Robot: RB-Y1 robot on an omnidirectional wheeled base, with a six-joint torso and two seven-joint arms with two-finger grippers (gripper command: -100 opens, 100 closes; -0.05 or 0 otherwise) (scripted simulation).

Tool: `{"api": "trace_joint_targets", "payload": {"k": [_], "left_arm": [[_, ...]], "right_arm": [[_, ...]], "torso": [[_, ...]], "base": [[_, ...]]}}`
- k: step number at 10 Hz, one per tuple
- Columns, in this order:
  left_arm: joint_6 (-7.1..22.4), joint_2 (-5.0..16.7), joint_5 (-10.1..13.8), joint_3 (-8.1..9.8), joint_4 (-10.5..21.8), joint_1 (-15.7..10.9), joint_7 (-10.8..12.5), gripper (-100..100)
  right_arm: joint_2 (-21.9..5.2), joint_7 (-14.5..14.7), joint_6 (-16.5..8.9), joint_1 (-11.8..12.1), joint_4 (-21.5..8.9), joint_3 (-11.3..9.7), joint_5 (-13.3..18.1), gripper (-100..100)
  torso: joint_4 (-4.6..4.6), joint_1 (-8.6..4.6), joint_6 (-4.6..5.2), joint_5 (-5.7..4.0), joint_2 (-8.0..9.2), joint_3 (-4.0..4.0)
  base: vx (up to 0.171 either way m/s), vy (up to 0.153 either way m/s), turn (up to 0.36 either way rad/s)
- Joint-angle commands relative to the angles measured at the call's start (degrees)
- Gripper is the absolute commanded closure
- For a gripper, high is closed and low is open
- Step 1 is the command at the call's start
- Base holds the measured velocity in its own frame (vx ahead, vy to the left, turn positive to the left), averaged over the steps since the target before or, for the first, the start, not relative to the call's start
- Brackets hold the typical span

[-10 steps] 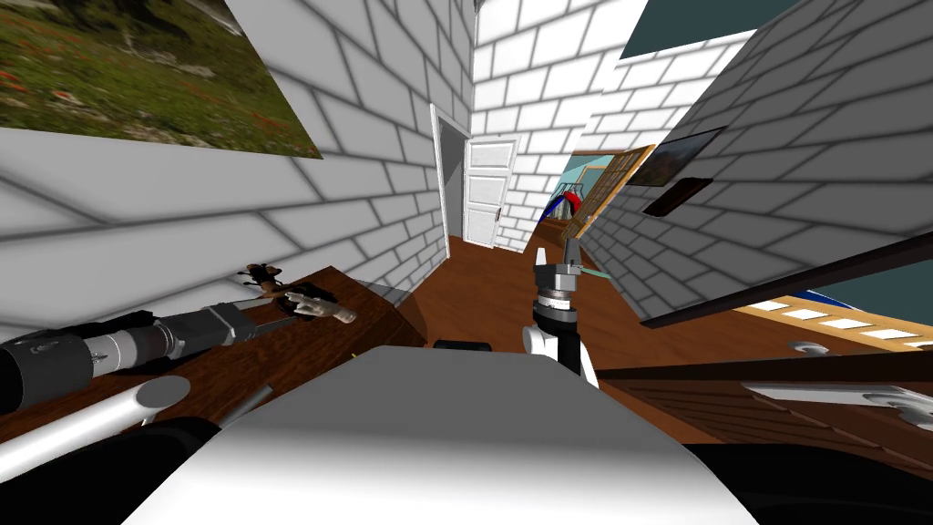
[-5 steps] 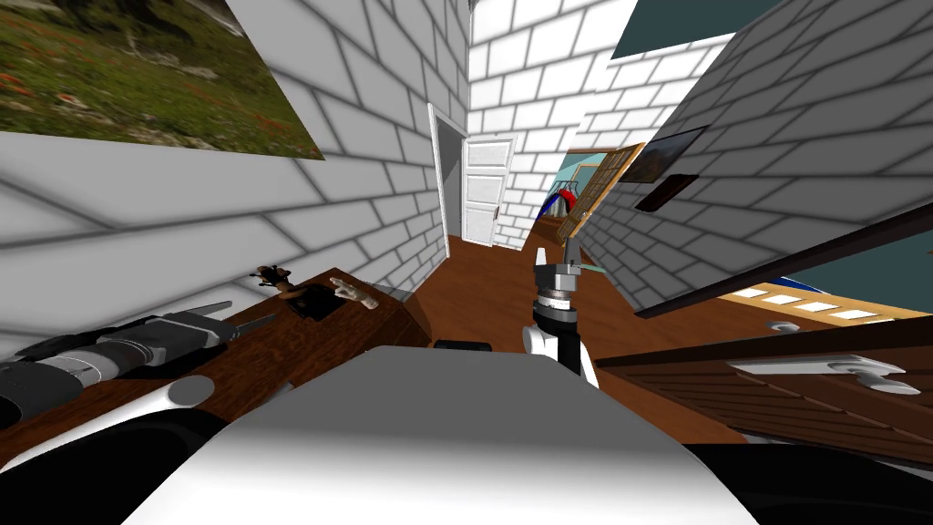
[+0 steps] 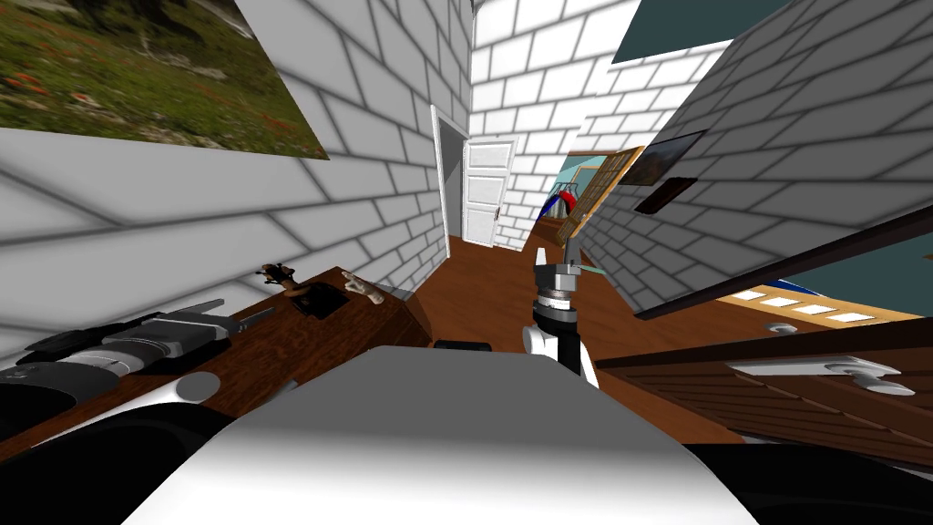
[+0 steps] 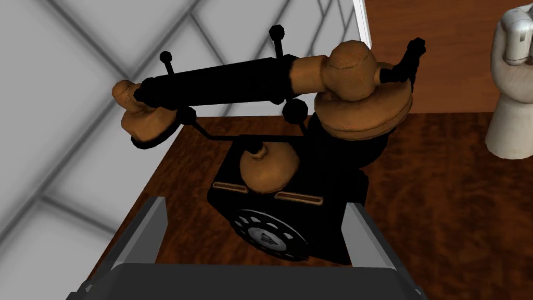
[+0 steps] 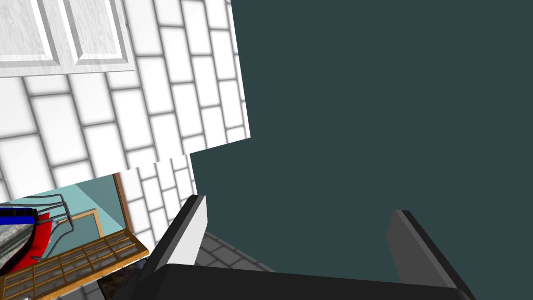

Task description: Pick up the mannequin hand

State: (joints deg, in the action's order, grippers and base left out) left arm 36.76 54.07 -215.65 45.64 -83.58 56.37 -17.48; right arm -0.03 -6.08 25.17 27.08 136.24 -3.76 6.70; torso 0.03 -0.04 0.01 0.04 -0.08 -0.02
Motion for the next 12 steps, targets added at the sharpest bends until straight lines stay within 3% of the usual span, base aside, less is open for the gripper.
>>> {"api": "trace_joint_targets", "payload": {"k": [1, 2, 3, 7, 8, 9, 10, 12], "left_arm": [[-2.9, -2.4, 0.2, -1.11, 2.9, -2.9, -2.9, -100], [-3.9, -2.4, 0.2, -1.11, 5.2, -4.5, -4.5, -100], [-5.4, -2.4, 0.2, -1.11, 5.4, -6.3, -5.1, -100], [-6.0, -2.4, 0.2, -1.11, 5.4, -13.6, -5.1, -100], [-6.0, -2.4, 0.2, -1.11, 5.4, -14.3, -5.1, -100], [-8.5, 0.5, 3.2, -3.68, 2.7, -14.2, -3.1, -100], [-10.0, 0.5, 4.6, -4.80, 1.9, -14.2, -3.1, -100], [-11.9, 0.5, 8.2, -4.80, 1.9, -14.2, -3.1, -100]], "right_arm": [[0.0, 0.0, 0.0, 0.0, 0.0, 0.0, 0.0, 0], [0.0, 0.0, 0.0, 0.0, 0.0, 0.0, 0.0, 0], [0.0, 0.0, 0.0, 0.0, 0.0, 0.0, 0.0, 0], [0.0, 0.0, 0.0, 0.0, 0.0, 0.0, 0.0, 0], [0.0, 0.0, 0.0, 0.0, 0.0, 0.0, 0.0, 0], [0.0, 0.0, 0.0, 0.0, 0.0, 0.0, 0.0, 0], [0.0, 0.0, 0.0, 0.0, 0.0, 0.0, 0.0, 0], [0.0, 0.0, 0.0, 0.0, 0.0, 0.0, 0.0, 0]], "torso": [[0.00, 0.00, 0.00, 0.00, 0.00, 0.00], [0.00, -0.03, 0.00, -0.01, -0.01, -0.01], [-0.01, -0.04, 0.02, -0.02, -0.02, -0.02], [-0.02, -0.08, 0.04, -0.04, -0.07, -0.05], [-0.01, -0.17, 0.05, -0.06, -0.01, -0.01], [-0.01, -0.10, 0.02, -0.06, -0.04, -0.03], [-0.03, -0.06, 0.08, -0.06, -0.13, -0.08], [-0.01, -0.19, 0.12, -0.12, -0.12, -0.07]], "base": [[0.005, 0.006, 0.012], [0.003, 0.002, 0.015], [0.003, 0.007, 0.012], [-0.003, -0.005, -0.013], [0.000, 0.000, 0.000], [0.023, 0.017, 0.062], [0.011, 0.014, 0.037], [-0.001, -0.002, -0.006]]}}
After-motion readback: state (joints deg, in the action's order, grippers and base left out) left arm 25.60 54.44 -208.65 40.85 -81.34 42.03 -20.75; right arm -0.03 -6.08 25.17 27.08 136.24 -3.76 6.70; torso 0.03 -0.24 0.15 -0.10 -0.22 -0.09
